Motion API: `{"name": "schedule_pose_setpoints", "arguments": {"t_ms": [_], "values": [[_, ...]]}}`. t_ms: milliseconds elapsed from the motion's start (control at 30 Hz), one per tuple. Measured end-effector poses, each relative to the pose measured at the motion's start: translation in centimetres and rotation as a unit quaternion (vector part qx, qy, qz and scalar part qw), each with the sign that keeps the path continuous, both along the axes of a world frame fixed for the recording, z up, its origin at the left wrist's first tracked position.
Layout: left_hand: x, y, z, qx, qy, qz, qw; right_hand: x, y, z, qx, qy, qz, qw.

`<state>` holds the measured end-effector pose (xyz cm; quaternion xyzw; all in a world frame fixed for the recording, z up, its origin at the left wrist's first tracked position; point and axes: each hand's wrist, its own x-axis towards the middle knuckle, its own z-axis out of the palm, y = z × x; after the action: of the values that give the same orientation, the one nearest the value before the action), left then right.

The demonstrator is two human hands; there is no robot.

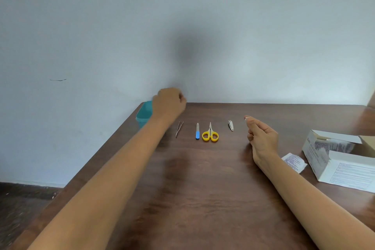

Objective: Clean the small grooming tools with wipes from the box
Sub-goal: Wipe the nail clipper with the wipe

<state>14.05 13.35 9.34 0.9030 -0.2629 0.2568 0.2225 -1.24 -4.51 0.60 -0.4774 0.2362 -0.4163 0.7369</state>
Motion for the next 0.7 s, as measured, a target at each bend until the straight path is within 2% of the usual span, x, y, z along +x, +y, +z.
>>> {"name": "schedule_pose_setpoints", "arguments": {"t_ms": [67,167,433,700], "values": [[-1.6,-1.7,-1.0,-0.009,0.018,-0.042,0.999,0.0,-0.1,0.0,0.012,-0.011,-0.002,1.000],[-3.4,-4.8,-2.9,0.026,0.051,-0.065,0.996,0.0,-0.2,0.0,0.023,-0.028,-0.011,0.999],[-5.7,-11.3,-5.4,0.109,0.087,-0.023,0.990,0.6,-0.4,-0.1,0.026,-0.056,-0.038,0.997],[-5.9,-14.0,-6.5,0.165,0.094,-0.001,0.982,0.7,-0.4,-0.2,-0.012,-0.058,-0.029,0.998]]}}
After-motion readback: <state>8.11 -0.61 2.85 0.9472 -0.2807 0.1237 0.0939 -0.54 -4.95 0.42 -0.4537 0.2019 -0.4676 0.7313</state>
